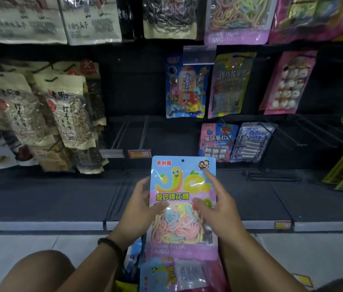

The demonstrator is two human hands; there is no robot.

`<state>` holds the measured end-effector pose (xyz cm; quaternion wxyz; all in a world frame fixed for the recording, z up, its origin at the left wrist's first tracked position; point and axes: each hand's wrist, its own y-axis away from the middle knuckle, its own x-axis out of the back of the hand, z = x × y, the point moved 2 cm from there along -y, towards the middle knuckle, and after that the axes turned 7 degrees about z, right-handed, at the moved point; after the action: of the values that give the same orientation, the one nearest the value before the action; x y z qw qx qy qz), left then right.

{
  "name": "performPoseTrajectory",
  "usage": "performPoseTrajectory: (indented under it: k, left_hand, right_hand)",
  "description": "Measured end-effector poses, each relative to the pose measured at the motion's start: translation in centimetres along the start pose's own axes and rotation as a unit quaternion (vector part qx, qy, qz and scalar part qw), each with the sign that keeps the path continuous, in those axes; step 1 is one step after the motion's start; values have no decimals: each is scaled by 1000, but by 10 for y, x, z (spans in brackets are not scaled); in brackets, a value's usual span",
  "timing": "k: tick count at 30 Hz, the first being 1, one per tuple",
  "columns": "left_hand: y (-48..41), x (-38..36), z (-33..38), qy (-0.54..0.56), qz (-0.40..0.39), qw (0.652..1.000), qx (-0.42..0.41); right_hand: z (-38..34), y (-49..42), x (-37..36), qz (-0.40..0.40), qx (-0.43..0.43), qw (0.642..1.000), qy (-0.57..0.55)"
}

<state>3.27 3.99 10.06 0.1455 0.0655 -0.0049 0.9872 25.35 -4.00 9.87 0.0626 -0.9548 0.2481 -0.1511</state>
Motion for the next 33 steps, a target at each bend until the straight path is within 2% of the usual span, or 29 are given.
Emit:
performPoseTrajectory:
  k: [6,14,18,28,33]
  left_hand:
    - [8,-14,65,-62,-57,987,-136]
    - [-16,-44,180,-47,-80,969,-228]
    - [-33,-53,252,-84,-57,952,-290]
    - [-102,-69,427,-162,-40,892,-420]
    - [-133,-83,484,-174,-33,881,-438]
  right_hand:
    - [-43,-7,29,73,74,989,102]
    - [-127,-52,89,141,118,983,12]
    - [-176,-83,117,143,159,976,-31]
    - [-335,-177,192,197,276,941,17]
    - [-376,-216,215,229,277,932,54]
